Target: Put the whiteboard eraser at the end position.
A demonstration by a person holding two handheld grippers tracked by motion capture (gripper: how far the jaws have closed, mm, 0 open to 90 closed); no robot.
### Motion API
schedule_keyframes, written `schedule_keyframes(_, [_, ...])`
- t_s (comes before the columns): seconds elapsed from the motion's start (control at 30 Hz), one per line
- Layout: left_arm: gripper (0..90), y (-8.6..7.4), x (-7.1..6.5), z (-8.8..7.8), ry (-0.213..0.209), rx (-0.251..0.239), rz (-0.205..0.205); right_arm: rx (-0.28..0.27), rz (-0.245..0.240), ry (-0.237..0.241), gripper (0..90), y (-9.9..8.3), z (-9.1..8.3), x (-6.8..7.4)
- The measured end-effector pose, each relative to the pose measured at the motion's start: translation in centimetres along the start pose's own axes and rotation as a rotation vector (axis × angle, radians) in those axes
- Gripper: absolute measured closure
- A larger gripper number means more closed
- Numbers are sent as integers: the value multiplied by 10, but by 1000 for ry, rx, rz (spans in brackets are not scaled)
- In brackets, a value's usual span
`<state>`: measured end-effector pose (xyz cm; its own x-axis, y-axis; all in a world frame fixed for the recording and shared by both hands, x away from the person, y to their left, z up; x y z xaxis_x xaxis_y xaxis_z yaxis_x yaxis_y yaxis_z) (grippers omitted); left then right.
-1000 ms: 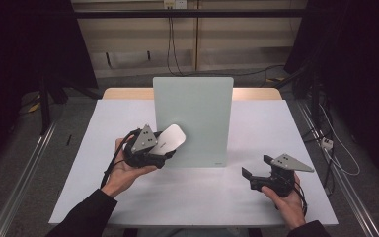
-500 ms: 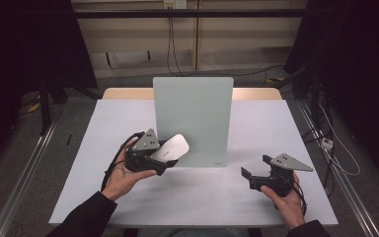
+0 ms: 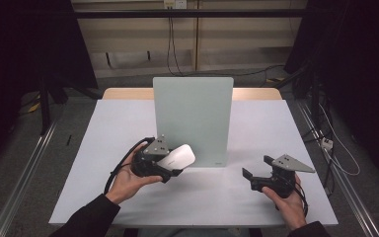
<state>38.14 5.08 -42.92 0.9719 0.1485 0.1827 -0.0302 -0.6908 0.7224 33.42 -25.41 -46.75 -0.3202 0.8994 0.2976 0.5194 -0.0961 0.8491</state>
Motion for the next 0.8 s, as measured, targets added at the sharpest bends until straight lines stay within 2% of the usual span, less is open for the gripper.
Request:
schedule_keyframes(0.13, [310,0,-7,8,-14,49,20,2,-4,3,60,0,0,2])
schedule_keyframes(0.27, [310,3,-14,17,-39,61,41,-1,-4,3,59,0,0,1])
schedule_keyframes(0.57, [310,6,-31,39,-124,135,83,4,-7,3,59,-1,0,2])
schedule_keyframes(0.8, [310,7,-38,53,-147,164,100,5,-8,3,59,-1,0,1])
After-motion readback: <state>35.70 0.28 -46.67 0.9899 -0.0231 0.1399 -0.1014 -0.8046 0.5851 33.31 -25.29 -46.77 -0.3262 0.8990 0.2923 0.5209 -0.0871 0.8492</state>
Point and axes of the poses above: each handheld gripper's, and its own axes: z roughly forward along the jaws, y roughly out of its top, x roughly to its left, the point moved 6 cm from there along z, roughly forward along the jaws, and after that the axes turned 12 degrees about z, right-handed, at the moved point
